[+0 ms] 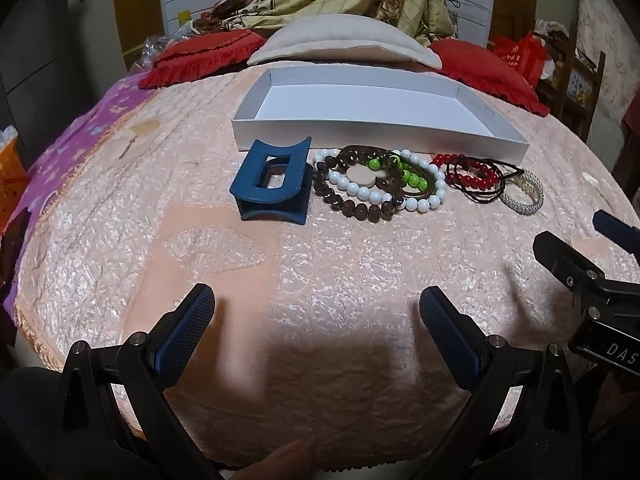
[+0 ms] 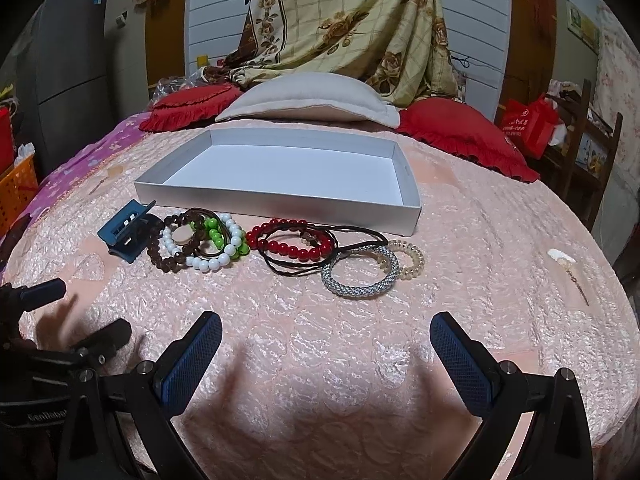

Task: Organize jewelry
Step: 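Move both tools toward the jewelry beside the white tray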

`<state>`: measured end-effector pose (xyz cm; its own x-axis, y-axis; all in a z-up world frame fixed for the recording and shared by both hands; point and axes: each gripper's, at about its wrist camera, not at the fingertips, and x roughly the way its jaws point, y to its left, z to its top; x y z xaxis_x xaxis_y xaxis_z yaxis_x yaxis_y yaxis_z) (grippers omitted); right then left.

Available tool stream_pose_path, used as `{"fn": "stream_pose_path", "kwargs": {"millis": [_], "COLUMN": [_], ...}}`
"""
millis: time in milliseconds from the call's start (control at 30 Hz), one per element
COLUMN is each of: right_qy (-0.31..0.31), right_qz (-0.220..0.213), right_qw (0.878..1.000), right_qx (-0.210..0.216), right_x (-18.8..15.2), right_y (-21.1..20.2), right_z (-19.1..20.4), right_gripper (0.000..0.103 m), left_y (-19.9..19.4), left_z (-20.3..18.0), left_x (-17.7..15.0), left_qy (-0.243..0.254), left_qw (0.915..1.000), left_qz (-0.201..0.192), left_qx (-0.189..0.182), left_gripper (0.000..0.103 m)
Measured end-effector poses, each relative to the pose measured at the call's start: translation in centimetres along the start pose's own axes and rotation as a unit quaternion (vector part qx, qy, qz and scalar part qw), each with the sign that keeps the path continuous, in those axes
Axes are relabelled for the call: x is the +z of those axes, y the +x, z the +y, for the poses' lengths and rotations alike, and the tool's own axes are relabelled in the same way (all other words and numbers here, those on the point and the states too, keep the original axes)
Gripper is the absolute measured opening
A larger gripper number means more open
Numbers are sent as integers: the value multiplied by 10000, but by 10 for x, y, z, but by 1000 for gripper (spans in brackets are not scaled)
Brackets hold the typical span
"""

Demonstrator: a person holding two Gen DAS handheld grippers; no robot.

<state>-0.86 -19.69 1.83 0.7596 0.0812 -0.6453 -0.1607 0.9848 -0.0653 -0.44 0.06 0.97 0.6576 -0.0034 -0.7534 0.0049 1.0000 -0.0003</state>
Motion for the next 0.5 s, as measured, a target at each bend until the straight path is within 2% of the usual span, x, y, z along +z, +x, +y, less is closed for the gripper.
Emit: {"fn": "stream_pose_path", "kwargs": {"millis": [133,300,500], "right_qy": [6,-10,236], "right_qz": [-35,-151,-333], "right_qw": [10000,9999,9992], "right_qx": [4,-60,-27], "right_x": [1,0,0], "right_y": [-1,-4,-8], "right_z": [0,-1,-8], "right_gripper": [103,103,103], "left_y": [9,16,19], "left_z": [1,-3,10], "left_x": [-2,0,-4], "left_qy": [20,47,-70], "left_qw": [9998,9996,9998], "left_qz": [85,162,161], "left_qx": [179,218,106], "left_gripper": [103,103,103]}}
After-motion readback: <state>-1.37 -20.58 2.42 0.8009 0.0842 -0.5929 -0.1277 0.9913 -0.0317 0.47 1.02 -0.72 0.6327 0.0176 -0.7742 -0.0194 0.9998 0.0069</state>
